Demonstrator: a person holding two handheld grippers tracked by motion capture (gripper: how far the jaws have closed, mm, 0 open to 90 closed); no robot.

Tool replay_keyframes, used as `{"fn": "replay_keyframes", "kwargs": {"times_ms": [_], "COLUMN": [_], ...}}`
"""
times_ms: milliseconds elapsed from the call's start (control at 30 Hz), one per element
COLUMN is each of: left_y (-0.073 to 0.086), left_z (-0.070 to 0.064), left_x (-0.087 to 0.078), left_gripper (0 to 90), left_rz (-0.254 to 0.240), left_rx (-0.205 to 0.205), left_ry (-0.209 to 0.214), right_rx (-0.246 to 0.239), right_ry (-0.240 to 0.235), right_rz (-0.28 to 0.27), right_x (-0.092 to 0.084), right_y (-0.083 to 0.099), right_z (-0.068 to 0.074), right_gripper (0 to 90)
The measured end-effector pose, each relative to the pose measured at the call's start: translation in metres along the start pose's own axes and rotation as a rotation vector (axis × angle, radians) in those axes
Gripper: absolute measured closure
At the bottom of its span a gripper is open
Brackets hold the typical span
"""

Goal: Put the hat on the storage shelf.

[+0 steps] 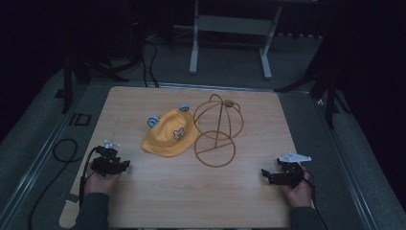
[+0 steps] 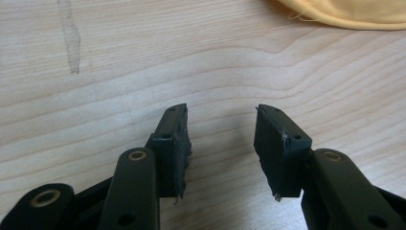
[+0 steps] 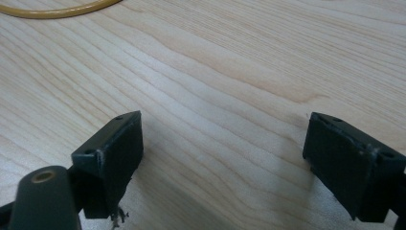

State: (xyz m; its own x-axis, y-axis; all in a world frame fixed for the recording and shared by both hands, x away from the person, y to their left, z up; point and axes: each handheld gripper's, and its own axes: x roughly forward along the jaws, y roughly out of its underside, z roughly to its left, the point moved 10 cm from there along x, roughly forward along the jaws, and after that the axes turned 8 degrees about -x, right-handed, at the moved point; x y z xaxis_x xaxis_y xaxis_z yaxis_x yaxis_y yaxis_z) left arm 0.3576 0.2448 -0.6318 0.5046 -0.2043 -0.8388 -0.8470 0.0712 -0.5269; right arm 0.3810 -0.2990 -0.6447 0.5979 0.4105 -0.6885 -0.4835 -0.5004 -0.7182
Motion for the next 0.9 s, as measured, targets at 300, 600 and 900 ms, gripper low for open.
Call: {"fn": "replay_keyframes", "kwargs": {"times_ms": [300, 600, 900], "left_y": [-0.006, -0.011, -0.019], "left_z": [-0.004, -0.005, -0.011], "left_x": [-0.011, -0.02, -0.026], "left_gripper": [57.8, 58.2, 58.0], "left_rz": [0.044, 0.049, 0.05], "left_rx": [0.08, 0.134, 0.185], "left_ry": [0.003, 0.023, 0.037], "right_rx": [0.001, 0.001, 0.0], "right_ry": [0.0, 0.0, 0.0], "right_rz": [0.0, 0.0, 0.0], "right_x": [0.0, 0.0, 0.0], "right_y": [0.0, 0.0, 0.0], "right_z": [0.0, 0.0, 0.0], "right_gripper": [13.7, 13.7, 13.7]}}
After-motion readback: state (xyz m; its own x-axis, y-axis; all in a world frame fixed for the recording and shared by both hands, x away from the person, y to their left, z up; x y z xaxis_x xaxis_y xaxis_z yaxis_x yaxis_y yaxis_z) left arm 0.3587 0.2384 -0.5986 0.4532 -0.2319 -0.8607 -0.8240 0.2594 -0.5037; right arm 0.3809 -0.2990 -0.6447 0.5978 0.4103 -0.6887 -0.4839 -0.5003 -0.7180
